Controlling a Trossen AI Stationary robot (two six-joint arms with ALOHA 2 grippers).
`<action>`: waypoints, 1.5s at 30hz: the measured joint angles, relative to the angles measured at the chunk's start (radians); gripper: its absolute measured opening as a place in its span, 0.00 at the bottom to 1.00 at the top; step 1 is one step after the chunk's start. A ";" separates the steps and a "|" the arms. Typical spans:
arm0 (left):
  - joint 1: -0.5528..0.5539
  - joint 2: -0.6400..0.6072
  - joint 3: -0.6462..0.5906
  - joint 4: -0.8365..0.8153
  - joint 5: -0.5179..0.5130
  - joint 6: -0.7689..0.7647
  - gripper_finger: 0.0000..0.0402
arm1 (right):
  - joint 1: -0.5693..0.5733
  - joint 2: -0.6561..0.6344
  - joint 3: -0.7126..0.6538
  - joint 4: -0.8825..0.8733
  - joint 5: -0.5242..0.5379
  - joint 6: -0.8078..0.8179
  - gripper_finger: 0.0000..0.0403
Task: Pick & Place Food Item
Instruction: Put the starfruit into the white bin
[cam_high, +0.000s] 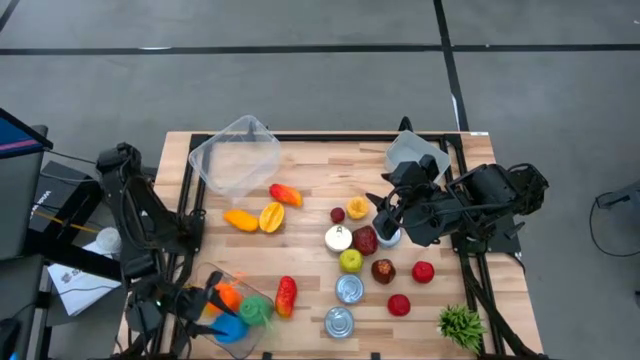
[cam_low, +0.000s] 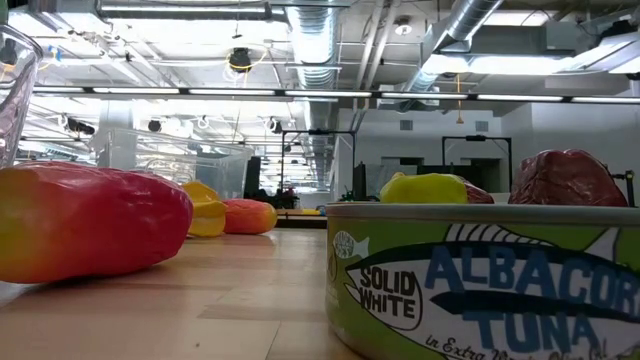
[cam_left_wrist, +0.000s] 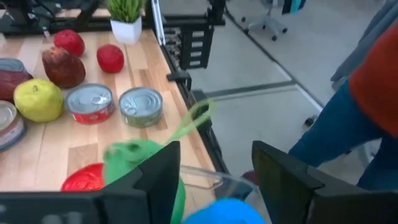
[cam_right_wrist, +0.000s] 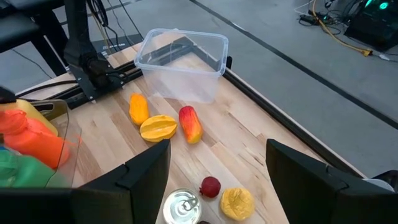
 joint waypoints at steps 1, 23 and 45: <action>0.006 -0.021 0.000 -0.004 0.000 0.000 0.48 | 0.000 0.000 0.000 0.000 -0.003 0.000 0.63; 0.484 -0.453 0.071 -0.097 0.076 0.214 0.51 | -0.057 -0.103 0.000 0.000 0.053 -0.274 0.63; 1.053 -0.152 0.216 -0.488 0.492 0.075 0.49 | -0.008 -0.733 -0.485 0.324 -0.188 -0.533 0.41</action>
